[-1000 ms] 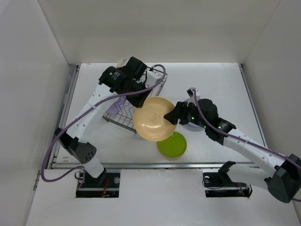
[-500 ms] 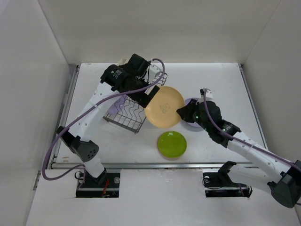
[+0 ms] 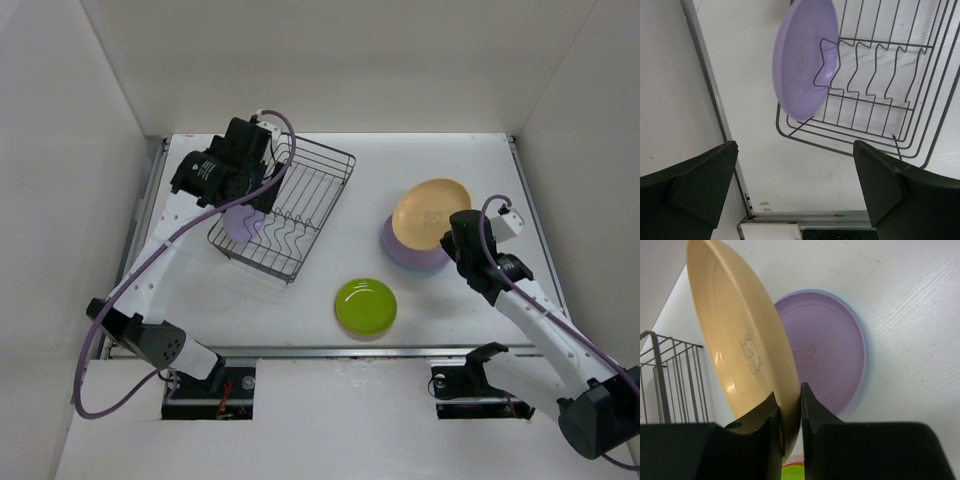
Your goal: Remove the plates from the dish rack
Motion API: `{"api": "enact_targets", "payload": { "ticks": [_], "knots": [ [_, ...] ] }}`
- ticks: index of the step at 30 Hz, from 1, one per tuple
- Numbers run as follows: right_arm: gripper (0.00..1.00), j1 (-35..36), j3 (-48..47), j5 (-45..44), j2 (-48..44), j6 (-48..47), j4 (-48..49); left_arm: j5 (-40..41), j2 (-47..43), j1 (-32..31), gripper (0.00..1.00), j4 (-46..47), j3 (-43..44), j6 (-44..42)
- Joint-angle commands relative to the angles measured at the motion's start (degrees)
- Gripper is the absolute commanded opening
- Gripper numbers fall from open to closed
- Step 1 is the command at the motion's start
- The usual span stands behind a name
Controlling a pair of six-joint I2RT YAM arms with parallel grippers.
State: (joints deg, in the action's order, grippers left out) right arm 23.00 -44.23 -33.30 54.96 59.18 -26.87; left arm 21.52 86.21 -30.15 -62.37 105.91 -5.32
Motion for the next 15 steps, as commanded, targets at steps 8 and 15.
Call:
{"api": "enact_targets", "payload": {
  "ticks": [8,15],
  "knots": [
    [0.02,-3.1,1.2,1.4,6.2,7.0,2.9,3.3,-7.6,3.5,1.00,5.9,-9.6,-3.5],
    [0.87,-4.1,0.7,2.6,10.8,7.6,1.0,2.1,-9.4,4.7,1.00,8.2,-12.6,-5.0]
  ]
}}
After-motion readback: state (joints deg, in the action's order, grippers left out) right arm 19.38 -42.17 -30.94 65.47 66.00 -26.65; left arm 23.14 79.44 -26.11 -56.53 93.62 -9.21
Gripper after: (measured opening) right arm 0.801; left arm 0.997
